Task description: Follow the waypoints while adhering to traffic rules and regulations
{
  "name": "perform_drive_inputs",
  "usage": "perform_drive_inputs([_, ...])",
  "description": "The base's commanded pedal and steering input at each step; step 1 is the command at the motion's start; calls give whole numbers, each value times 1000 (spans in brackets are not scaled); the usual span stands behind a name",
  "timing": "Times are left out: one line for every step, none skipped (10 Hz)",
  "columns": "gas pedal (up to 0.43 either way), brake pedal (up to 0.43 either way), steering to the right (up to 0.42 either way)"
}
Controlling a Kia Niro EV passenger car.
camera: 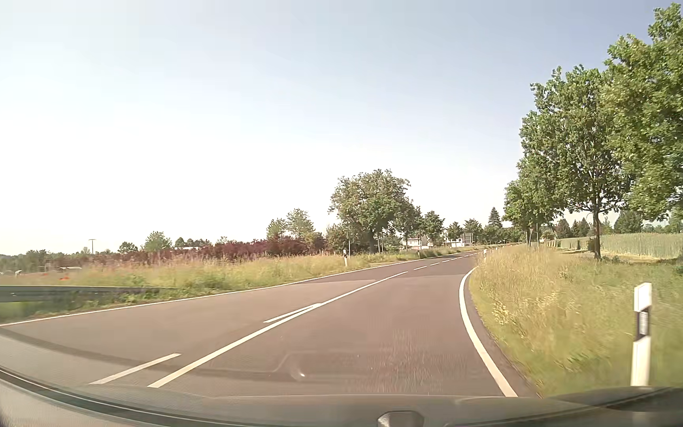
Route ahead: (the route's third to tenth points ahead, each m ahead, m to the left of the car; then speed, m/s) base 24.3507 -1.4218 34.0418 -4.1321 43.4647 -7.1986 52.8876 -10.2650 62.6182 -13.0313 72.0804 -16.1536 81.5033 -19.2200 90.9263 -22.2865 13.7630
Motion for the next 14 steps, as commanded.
perform_drive_inputs([331, 24, 59])
perform_drive_inputs([331, 24, 58])
perform_drive_inputs([331, 24, 59])
perform_drive_inputs([331, 24, 58])
perform_drive_inputs([331, 24, 59])
perform_drive_inputs([331, 24, 58])
perform_drive_inputs([331, 24, 58])
perform_drive_inputs([331, 24, 58])
perform_drive_inputs([331, 24, 57])
perform_drive_inputs([331, 24, 56])
perform_drive_inputs([331, 24, 55])
perform_drive_inputs([331, 24, 52])
perform_drive_inputs([331, 24, 48])
perform_drive_inputs([331, 24, 44])
